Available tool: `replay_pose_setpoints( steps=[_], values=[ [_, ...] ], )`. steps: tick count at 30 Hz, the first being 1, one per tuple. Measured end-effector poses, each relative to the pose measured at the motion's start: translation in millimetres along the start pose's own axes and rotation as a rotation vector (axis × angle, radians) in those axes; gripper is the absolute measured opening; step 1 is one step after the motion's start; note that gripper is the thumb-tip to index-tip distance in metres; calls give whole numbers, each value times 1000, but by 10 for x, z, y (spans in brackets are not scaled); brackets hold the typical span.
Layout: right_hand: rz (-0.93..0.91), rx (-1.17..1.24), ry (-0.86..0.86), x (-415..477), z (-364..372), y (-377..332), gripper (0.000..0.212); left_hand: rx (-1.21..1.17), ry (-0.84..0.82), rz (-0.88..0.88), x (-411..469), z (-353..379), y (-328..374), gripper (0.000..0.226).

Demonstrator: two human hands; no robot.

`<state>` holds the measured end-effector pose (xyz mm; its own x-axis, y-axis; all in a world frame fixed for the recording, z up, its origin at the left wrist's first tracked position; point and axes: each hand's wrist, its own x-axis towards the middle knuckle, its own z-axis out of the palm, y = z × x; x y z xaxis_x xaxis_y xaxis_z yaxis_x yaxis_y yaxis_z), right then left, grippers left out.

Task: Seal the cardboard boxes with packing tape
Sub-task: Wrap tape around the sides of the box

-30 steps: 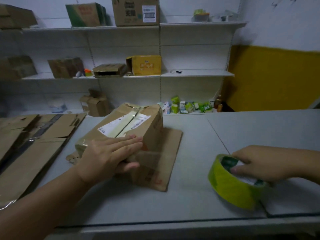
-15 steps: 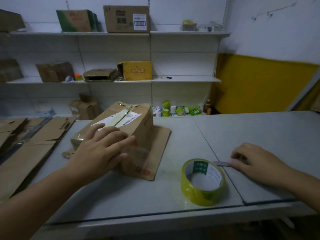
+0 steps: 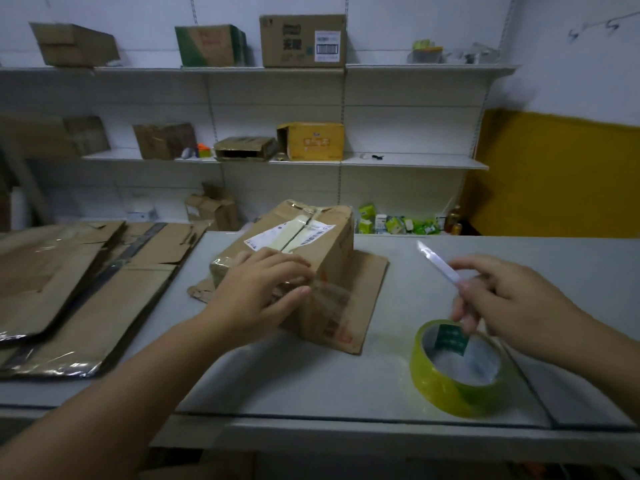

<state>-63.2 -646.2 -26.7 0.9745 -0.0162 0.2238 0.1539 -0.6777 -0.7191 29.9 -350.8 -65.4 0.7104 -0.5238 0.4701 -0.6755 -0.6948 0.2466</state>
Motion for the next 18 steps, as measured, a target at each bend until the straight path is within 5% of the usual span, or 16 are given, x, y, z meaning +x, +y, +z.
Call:
replay_pose_setpoints(
  steps=[3,7,11,18],
  values=[
    [67,258,-73,-152,475,-405,28,-33,-82,26,131,-60,-41,43],
    [173,305,-99,-198,978,-499,28,-93,-8,-12,123,-17,-59,50],
    [136,267,-63,-231,1195,-445,5,-175,67,-51,110,6,-29,53],
    [458,591,-44,-194,1296,-532,35,-192,136,-48,113,67,-45,47]
  ],
)
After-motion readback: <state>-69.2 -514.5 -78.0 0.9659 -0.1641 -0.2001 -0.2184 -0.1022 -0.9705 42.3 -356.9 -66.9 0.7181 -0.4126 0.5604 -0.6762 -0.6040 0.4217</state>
